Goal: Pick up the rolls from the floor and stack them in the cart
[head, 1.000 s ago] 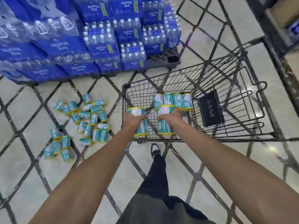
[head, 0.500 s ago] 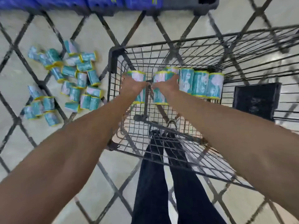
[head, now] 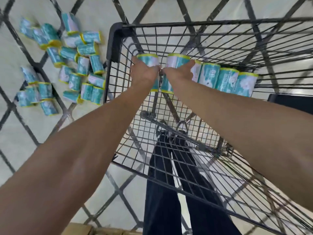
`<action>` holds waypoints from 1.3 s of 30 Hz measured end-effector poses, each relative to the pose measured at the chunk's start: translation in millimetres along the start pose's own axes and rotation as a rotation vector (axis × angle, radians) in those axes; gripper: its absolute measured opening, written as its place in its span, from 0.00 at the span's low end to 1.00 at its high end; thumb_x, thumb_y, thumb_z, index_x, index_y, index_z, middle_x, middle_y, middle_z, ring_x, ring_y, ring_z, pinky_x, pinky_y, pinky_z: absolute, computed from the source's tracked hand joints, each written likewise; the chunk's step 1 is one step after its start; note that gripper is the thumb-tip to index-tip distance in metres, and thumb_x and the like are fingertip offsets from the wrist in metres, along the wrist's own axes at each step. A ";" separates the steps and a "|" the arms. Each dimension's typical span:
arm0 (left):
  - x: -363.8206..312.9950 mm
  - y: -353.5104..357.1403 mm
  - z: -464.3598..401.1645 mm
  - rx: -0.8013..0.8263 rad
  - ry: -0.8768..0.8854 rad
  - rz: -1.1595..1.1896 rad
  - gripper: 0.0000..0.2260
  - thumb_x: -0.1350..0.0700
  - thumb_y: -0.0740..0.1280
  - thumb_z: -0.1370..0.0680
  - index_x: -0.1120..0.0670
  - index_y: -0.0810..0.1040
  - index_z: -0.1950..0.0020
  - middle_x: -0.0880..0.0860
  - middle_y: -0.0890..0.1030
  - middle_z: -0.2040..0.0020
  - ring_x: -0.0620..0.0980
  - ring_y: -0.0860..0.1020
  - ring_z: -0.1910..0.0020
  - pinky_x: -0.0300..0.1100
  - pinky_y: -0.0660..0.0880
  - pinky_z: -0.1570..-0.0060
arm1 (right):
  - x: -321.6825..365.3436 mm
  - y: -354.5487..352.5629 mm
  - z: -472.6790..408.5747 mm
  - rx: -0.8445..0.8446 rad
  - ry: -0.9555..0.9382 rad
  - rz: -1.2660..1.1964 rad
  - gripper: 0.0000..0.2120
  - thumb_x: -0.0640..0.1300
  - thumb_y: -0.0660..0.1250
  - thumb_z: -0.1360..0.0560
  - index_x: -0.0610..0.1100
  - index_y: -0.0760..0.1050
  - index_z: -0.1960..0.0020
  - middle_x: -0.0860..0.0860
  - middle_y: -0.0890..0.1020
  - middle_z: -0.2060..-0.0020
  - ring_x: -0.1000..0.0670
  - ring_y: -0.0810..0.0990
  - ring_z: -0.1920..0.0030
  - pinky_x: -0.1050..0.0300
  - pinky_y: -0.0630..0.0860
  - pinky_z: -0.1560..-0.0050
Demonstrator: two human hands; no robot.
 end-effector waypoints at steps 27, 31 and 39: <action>-22.3 -175.9 194.8 -0.128 0.554 -0.639 0.18 0.51 0.63 0.21 0.57 0.71 0.33 0.60 0.74 0.37 0.63 0.75 0.39 0.55 0.74 0.45 | 33.7 -129.0 208.0 0.038 -0.653 0.683 0.25 0.54 0.64 0.22 0.47 0.68 0.27 0.41 0.75 0.33 0.39 0.74 0.33 0.46 0.76 0.40; -14.5 -259.9 246.2 -0.230 0.579 -0.659 0.19 0.47 0.62 0.21 0.57 0.72 0.35 0.60 0.76 0.40 0.63 0.76 0.41 0.55 0.75 0.47 | 66.6 -140.0 311.0 -0.045 -0.919 0.888 0.24 0.55 0.64 0.22 0.45 0.71 0.30 0.40 0.77 0.38 0.37 0.76 0.36 0.44 0.77 0.40; 93.3 -390.2 298.1 -0.366 0.553 -0.556 0.20 0.47 0.61 0.20 0.56 0.71 0.32 0.59 0.75 0.37 0.63 0.75 0.39 0.55 0.74 0.44 | 57.0 -52.2 452.3 -0.057 -1.186 0.984 0.23 0.55 0.64 0.22 0.47 0.71 0.30 0.41 0.76 0.38 0.36 0.75 0.37 0.43 0.74 0.41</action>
Point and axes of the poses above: each hand's wrist, its own z-axis away from the middle knuckle, its own y-axis out of the palm, x = y × z, the point moved 2 cm from there along -z, towards the middle knuckle
